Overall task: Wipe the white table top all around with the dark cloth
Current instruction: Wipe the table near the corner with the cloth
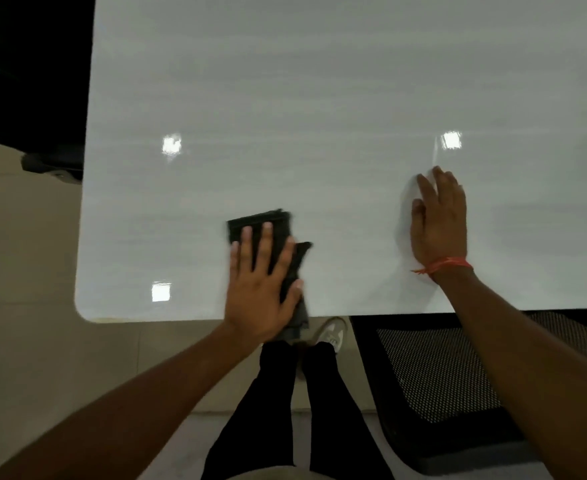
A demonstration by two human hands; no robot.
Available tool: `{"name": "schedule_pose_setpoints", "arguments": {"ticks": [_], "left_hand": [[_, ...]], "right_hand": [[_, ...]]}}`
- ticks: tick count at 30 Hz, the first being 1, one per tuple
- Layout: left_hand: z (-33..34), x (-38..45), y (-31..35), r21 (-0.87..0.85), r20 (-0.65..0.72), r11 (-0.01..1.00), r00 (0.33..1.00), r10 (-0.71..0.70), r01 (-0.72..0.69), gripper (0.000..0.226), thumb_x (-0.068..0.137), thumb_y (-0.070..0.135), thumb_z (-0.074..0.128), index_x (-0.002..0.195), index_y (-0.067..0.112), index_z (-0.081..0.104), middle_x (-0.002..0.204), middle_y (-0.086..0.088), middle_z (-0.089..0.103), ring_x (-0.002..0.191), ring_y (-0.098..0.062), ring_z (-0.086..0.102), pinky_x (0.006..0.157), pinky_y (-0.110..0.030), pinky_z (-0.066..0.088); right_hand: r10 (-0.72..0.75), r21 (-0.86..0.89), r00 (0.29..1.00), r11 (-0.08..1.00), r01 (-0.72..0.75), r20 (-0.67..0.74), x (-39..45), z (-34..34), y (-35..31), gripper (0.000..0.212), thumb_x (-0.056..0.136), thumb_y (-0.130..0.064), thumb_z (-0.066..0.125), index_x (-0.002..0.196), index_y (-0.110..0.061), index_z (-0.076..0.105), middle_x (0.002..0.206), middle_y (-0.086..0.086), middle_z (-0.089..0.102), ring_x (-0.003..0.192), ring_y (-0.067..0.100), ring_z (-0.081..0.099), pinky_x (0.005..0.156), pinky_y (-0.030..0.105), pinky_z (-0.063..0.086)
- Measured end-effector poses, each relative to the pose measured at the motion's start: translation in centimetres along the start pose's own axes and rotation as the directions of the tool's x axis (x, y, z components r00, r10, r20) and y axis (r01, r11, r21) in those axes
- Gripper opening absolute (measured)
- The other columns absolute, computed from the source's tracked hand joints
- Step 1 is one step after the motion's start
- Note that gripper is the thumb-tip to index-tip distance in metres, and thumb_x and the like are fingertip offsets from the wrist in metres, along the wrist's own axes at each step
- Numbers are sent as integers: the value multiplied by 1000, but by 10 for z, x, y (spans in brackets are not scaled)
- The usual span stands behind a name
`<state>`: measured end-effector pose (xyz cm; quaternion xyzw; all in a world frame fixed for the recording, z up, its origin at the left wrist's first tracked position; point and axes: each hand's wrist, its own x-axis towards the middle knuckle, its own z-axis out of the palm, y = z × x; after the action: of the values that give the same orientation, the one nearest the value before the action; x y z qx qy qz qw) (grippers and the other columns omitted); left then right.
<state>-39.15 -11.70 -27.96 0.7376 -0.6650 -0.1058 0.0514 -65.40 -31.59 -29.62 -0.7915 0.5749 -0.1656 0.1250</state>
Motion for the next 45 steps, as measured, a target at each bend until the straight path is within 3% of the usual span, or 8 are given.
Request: {"name": "schedule_pose_setpoints", "arguments": {"ticks": [6, 16, 20, 25, 31, 35, 41, 45], "left_hand": [[39, 36, 185, -231, 76, 947, 966, 245, -222, 68, 98, 47, 41, 156, 13, 27, 166, -17, 6, 152, -39, -4, 121, -58, 7], [13, 11, 81, -25, 88, 993, 989, 118, -116, 71, 99, 52, 36, 158, 16, 18, 166, -15, 5, 153, -37, -1, 123, -55, 9], [25, 34, 135, -102, 53, 992, 996, 76, -70, 74, 98, 50, 39, 157, 10, 20, 164, -22, 7, 152, -42, -2, 121, -59, 5], [31, 65, 179, -154, 99, 967, 970, 220, -204, 72, 100, 49, 36, 158, 10, 16, 166, -17, 2, 153, -35, -7, 122, -56, 7], [11, 69, 79, -168, 59, 969, 980, 192, -180, 63, 104, 43, 28, 158, 14, 18, 167, -9, 7, 154, -29, -2, 124, -51, 9], [-11, 74, 37, -491, 56, 844, 959, 278, -216, 55, 101, 20, 29, 153, 4, 30, 162, -11, 24, 153, -22, 13, 125, -44, 11], [-42, 56, -48, -679, -92, 720, 956, -278, 145, 46, 103, 7, 38, 148, 17, 42, 151, 15, 22, 138, 25, -2, 124, -32, 10], [-59, 64, -154, -659, -165, 724, 899, -404, 204, 44, 104, 12, 41, 148, 13, 41, 156, 7, 34, 148, 2, 13, 125, -41, 13]], "right_hand": [[93, 226, 996, 970, -92, 6, 0, -4, 10, 43, 101, -16, 37, 140, -7, 53, 154, 10, 41, 147, 27, 30, 122, 45, 21], [111, 427, 993, 897, -112, 28, 0, -11, 16, 40, 98, -11, 43, 134, -3, 58, 149, 14, 47, 144, 27, 36, 122, 44, 21], [173, 457, 984, 873, -171, 39, 3, -7, 5, 40, 98, -16, 40, 132, -5, 60, 149, 11, 47, 144, 25, 36, 123, 37, 17], [354, 703, 925, 623, -343, 137, 11, -23, 2, 38, 98, -19, 44, 133, -15, 58, 142, 5, 54, 137, 20, 46, 118, 40, 33], [31, 496, 998, 866, -56, 58, -12, -17, -45, 42, 103, -24, 38, 135, -4, 57, 141, 15, 55, 136, 27, 45, 117, 49, 32], [-207, 360, 962, 923, 132, 178, -42, 12, -107, 46, 106, -26, 31, 147, -9, 44, 157, 13, 36, 149, 21, 23, 122, 49, 21], [-193, -126, 935, 963, 239, 297, -56, 21, -107, 69, 103, -50, 23, 156, -7, 21, 166, 13, 10, 154, 28, 4, 123, 51, 11], [-78, -188, 957, 973, 134, 280, -21, 24, -119, 74, 102, -55, 14, 155, -4, 22, 165, 16, 11, 153, 33, 7, 122, 54, 13]]}}
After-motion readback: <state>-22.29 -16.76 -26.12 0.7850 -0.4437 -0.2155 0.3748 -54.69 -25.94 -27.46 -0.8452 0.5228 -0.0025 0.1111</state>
